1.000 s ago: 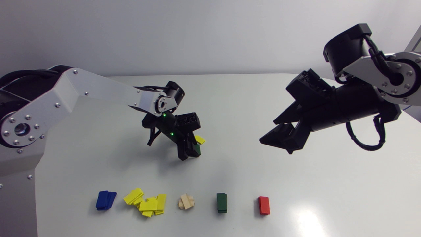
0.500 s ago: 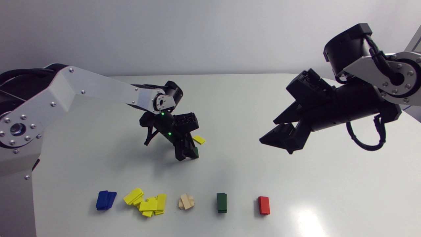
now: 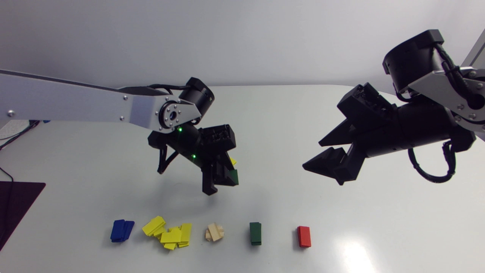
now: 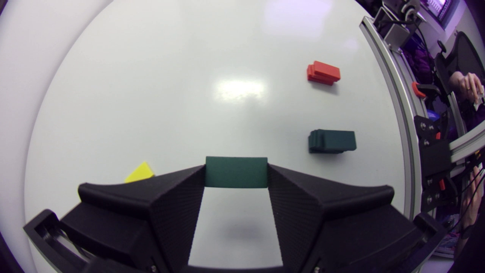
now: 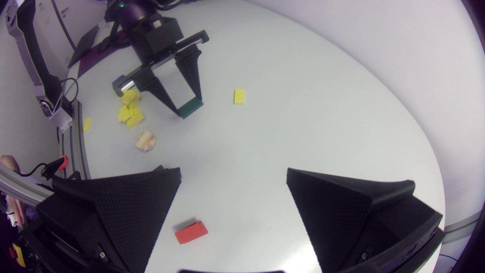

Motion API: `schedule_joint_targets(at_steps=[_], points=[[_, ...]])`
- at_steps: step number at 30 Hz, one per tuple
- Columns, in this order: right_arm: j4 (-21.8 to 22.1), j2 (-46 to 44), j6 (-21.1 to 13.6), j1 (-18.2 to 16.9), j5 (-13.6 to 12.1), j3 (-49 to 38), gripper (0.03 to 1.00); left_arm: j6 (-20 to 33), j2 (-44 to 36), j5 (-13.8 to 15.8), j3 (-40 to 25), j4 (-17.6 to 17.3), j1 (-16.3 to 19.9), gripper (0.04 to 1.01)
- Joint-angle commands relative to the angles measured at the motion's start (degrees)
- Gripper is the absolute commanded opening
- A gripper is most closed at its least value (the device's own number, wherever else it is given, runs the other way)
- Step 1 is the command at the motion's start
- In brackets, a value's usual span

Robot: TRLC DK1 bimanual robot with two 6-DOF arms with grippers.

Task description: Take domino bricks one by one from the mixed stack on the table and place each onto the existing stack of the same color.

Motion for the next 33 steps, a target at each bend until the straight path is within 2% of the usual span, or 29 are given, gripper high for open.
schedule_joint_targets(at_steps=[1, 7, 10, 13, 22, 25, 33], points=[[0.49, -1.55, -0.26, -0.64, -1.08, -2.61, 0.979, -3.06, -1.78, 0.58, -4.36, 1.31, -2.01, 0.252], [1.29, -3.49, -0.34, -1.96, -2.23, -5.07, 0.979, -6.4, -4.51, 0.14, -9.9, 6.32, -5.35, 0.252], [1.29, -4.37, -0.26, -2.13, -2.4, -5.78, 0.979, -7.1, -4.86, -0.21, -11.48, 7.29, -6.67, 0.252], [1.29, -5.33, 0.01, -2.13, -2.84, -6.3, 0.979, -8.25, -5.39, -1.62, -13.41, 9.57, -8.69, 0.252], [1.46, -7.27, 0.1, -3.36, -3.72, -7.45, 0.979, -11.5, -5.39, -3.46, -12.89, 10.8, -13.09, 0.252], [1.55, -7.44, 0.01, -3.71, -3.9, -7.71, 0.979, -12.38, -5.56, -3.9, -12.36, 10.71, -13.79, 0.221], [2.16, -7.53, 0.01, -3.89, -4.34, -7.88, 0.979, -15.19, -7.67, -5.49, -13.33, 10.01, -16.34, 0.221]])
